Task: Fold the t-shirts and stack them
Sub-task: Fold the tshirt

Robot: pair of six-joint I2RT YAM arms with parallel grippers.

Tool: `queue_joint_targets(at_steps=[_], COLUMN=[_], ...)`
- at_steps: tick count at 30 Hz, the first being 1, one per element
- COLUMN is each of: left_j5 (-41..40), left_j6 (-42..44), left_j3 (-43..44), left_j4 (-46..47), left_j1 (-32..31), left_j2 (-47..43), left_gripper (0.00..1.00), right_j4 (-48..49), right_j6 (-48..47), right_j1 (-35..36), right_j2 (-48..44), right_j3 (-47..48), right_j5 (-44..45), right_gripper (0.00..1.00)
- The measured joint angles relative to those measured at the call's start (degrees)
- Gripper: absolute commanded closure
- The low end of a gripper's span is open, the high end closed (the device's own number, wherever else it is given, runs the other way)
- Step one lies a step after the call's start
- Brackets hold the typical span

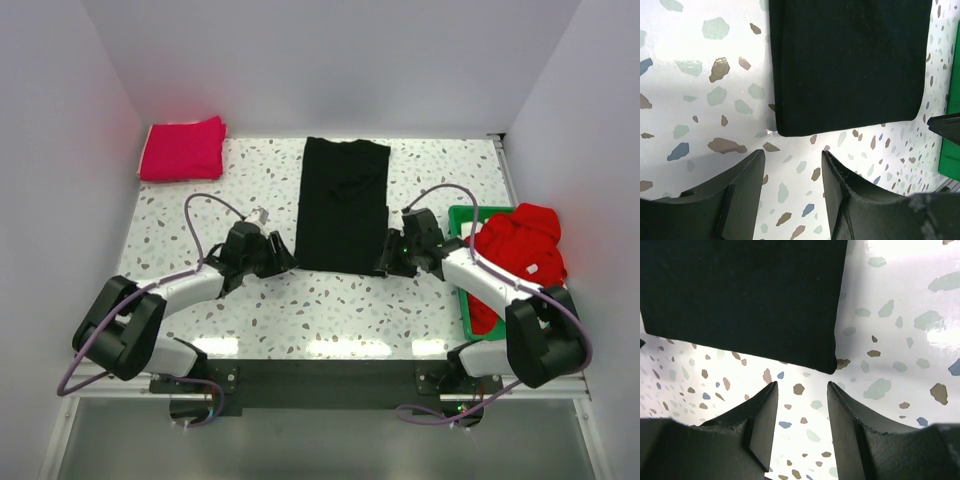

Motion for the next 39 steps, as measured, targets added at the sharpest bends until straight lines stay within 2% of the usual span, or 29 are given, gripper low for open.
queue_joint_targets(at_steps=[10,27,33,39], left_j5=[2.1,3.0,3.3,3.2], left_j6=[-1.0,-3.1,-4.3,-4.5], left_j3=[-1.2,-1.4,-1.4,-1.4], left_j4=[3.7,10.9,13.8,14.4], left_j1=[0.0,0.0,0.0,0.0], left_j2=[3.2,8.7,10.4,11.2], left_gripper=[0.50,0.52,0.57,0.69], right_j4=[6.2,11.7,13.0,14.7], right_j6=[4.5,7.0,7.3,7.8], right_j1=[0.0,-0.4,-0.4,-0.8], right_j2=[-1.6,2.3,2.3,2.9], right_j3=[-6.1,-8.5,-9.0,-9.2], right_j5=[-0.3,-0.2,-0.1,0.0], right_gripper=[0.53,0.57,0.59,0.61])
